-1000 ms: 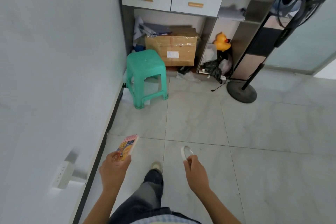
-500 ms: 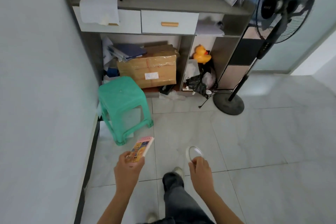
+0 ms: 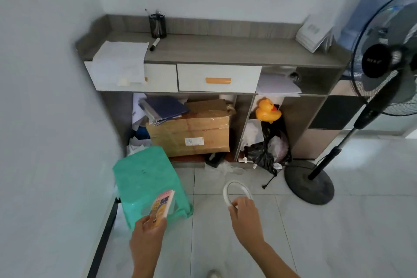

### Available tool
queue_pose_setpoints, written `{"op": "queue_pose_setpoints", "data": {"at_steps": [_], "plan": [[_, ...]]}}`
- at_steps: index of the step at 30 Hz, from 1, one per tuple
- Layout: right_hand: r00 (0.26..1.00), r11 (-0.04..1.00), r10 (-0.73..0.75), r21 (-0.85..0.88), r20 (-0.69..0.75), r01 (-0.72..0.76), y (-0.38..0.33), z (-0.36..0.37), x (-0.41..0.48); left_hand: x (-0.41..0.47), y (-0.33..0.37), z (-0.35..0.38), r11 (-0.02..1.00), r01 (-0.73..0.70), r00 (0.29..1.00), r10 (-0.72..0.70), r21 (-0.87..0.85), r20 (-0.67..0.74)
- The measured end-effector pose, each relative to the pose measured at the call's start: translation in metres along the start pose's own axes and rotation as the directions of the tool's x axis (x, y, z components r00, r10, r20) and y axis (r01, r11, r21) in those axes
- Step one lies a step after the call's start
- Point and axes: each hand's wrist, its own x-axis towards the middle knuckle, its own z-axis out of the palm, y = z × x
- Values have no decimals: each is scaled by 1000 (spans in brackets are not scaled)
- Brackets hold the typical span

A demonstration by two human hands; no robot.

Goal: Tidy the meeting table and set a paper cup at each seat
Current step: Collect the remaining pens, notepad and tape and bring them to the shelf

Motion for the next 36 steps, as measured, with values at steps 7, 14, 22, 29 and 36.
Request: {"op": "queue_pose_setpoints", "data": {"at_steps": [7,14,22,29,36], "plan": [[994,999,33,1,102,-33,19,8,65,40,36,57,998,47,999,-47,44,10],[1000,999,0,46,20,-1,-1,3,171,119,100,105,1000,-4,996,2,-21,-86],[942,991,-131,-66,-308,116,-48,-21,320,232,232,138,931,-356,927,341,-82,-154],[704,917,-398,-235,-588,323,-94,-61,424,318,349,175,779,-626,763,620,32,-184],[675,886,-453,-380,-582,267,-126,-86,526,388,431,235,738,-561,769,633,375,-95]]}}
